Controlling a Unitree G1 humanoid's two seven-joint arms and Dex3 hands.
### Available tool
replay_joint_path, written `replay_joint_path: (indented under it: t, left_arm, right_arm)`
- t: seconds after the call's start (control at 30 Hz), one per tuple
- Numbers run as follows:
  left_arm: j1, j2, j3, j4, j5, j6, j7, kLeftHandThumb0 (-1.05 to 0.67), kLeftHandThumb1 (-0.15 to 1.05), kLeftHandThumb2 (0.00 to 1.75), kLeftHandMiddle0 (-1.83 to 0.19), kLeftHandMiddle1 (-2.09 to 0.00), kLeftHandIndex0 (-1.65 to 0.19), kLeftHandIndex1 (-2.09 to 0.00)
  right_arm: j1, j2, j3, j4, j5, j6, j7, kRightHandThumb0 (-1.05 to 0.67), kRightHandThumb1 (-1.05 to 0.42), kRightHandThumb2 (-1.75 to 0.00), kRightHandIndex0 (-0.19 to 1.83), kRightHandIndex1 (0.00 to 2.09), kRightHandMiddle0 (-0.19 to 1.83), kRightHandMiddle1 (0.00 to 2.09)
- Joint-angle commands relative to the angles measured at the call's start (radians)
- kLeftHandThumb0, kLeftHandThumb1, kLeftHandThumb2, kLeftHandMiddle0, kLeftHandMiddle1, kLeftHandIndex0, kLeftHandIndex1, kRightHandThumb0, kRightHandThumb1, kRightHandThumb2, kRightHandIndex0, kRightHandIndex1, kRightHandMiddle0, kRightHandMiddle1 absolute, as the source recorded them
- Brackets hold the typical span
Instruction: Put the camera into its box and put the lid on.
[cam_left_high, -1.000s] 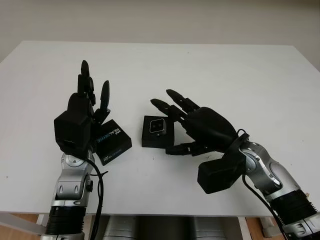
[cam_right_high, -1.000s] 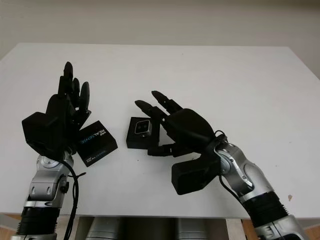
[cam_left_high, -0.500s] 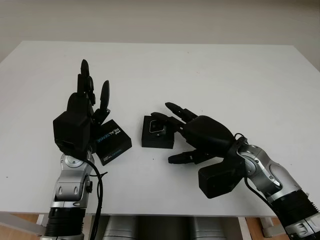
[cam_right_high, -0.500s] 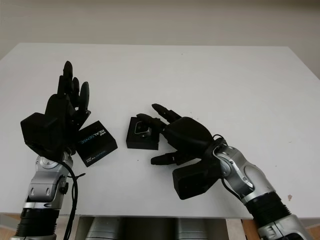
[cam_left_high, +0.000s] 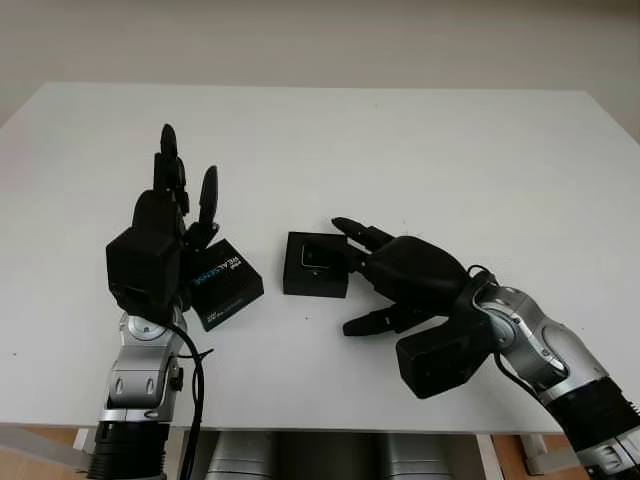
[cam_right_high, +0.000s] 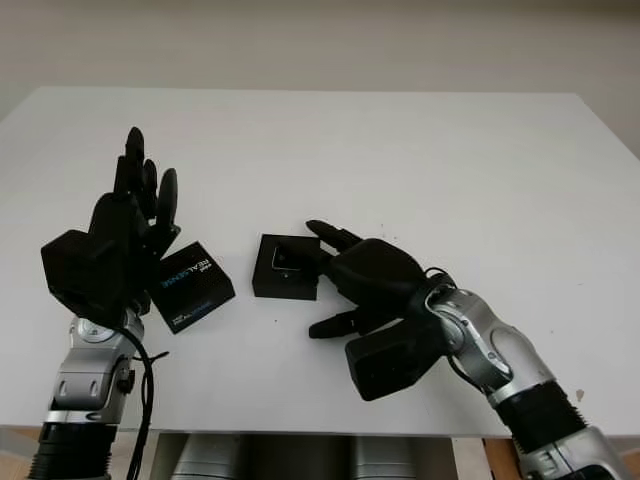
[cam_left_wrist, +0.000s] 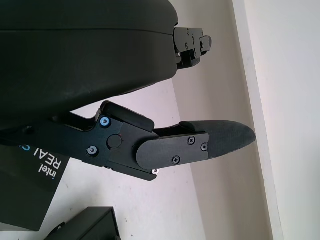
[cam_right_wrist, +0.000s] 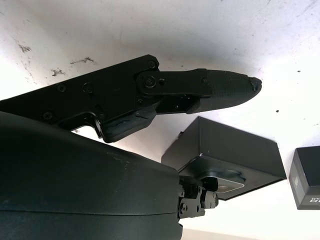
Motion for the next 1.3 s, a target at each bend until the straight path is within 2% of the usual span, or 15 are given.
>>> replay_joint_path:
  t: [0.0, 0.13, 0.3, 0.4, 0.5, 0.6, 0.63, 0.73, 0.83, 1.03, 1.17, 1.27]
  left_arm:
    - [-0.001, 0.0, -0.003, -0.01, 0.006, -0.009, 0.003, -0.74, 1.05, 0.55, 0.08, -0.06, 0.1, -0.05]
    - [-0.005, -0.001, -0.002, -0.01, 0.004, -0.009, 0.002, -0.74, 1.05, 0.55, 0.08, -0.05, 0.1, -0.05]
    - [-0.009, -0.007, 0.014, -0.021, -0.009, 0.0, 0.011, -0.73, 1.05, 0.54, 0.07, -0.06, 0.08, -0.06]
    - [-0.015, -0.026, 0.038, -0.025, -0.03, -0.021, 0.043, -0.69, 1.05, 0.47, -0.01, -0.09, -0.01, -0.11]
    - [-0.032, -0.014, 0.046, -0.016, -0.006, -0.042, 0.079, -0.63, 1.05, 0.38, -0.18, -0.15, -0.14, -0.18]
    - [-0.036, 0.031, 0.036, -0.021, 0.05, -0.036, 0.079, -0.65, 1.05, 0.32, -0.33, -0.2, -0.23, -0.24]
    - [-0.03, 0.06, 0.033, -0.043, 0.056, -0.01, 0.047, -0.67, 1.05, 0.29, -0.34, -0.2, -0.24, -0.26]
    - [0.001, 0.165, 0.016, -0.129, 0.088, 0.072, -0.079, -0.69, 1.05, 0.16, -0.26, -0.12, -0.2, -0.24]
    - [0.042, 0.269, -0.004, -0.198, 0.156, 0.114, -0.173, -0.73, 1.04, 0.09, -0.2, -0.06, -0.14, -0.19]
    - [0.111, 0.431, -0.02, -0.262, 0.24, 0.12, -0.334, -0.88, 1.05, 0.07, -0.02, -0.01, -0.01, -0.07]
    - [0.156, 0.497, -0.035, -0.3, 0.308, 0.125, -0.393, -0.88, 1.03, 0.05, 0.06, -0.01, 0.05, -0.04]
    - [0.181, 0.51, -0.052, -0.315, 0.357, 0.123, -0.402, -0.89, 1.02, 0.05, 0.04, -0.04, 0.07, -0.04]
  right_arm:
    - [0.01, -0.014, 0.009, -0.011, -0.005, 0.005, 0.012, -0.86, -1.05, -0.42, -0.02, 0.06, 0.09, 0.07]
    - [0.006, -0.011, 0.005, -0.012, 0.002, 0.008, 0.017, -0.86, -1.05, -0.44, -0.05, 0.04, 0.08, 0.06]
    - [0.022, 0.04, -0.049, 0.01, 0.078, 0.004, -0.09, -0.86, -1.05, -0.48, -0.11, 0.03, -0.03, 0.01]
    - [0.015, 0.087, -0.107, 0.016, 0.182, 0.027, -0.131, -0.83, -1.05, -0.49, -0.13, 0.03, -0.08, 0.01]
    - [-0.006, 0.122, -0.155, 0.005, 0.249, 0.064, -0.155, -0.78, -1.05, -0.46, -0.11, 0.04, -0.07, 0.02]
    - [-0.024, 0.153, -0.198, -0.001, 0.328, 0.111, -0.147, -0.76, -1.05, -0.45, -0.14, 0.03, -0.09, 0.02]
    - [-0.036, 0.164, -0.221, -0.004, 0.374, 0.141, -0.131, -0.76, -1.05, -0.45, -0.14, 0.04, -0.09, 0.03]
    - [-0.074, 0.185, -0.284, -0.004, 0.482, 0.215, -0.108, -0.77, -1.05, -0.48, -0.15, 0.04, -0.1, 0.03]
    - [-0.103, 0.176, -0.32, 0.013, 0.529, 0.239, -0.1, -0.77, -1.05, -0.51, -0.17, 0.03, -0.12, 0.02]
    - [-0.144, 0.171, -0.373, 0.039, 0.604, 0.298, -0.068, -0.8, -1.05, -0.57, -0.16, 0.04, -0.13, 0.03]
    - [-0.154, 0.181, -0.408, 0.015, 0.698, 0.417, -0.017, -0.82, -1.05, -0.57, -0.19, 0.0, -0.18, 0.01]
    - [-0.148, 0.19, -0.416, -0.008, 0.729, 0.462, -0.015, -0.81, -1.05, -0.56, -0.19, 0.0, -0.19, 0.0]
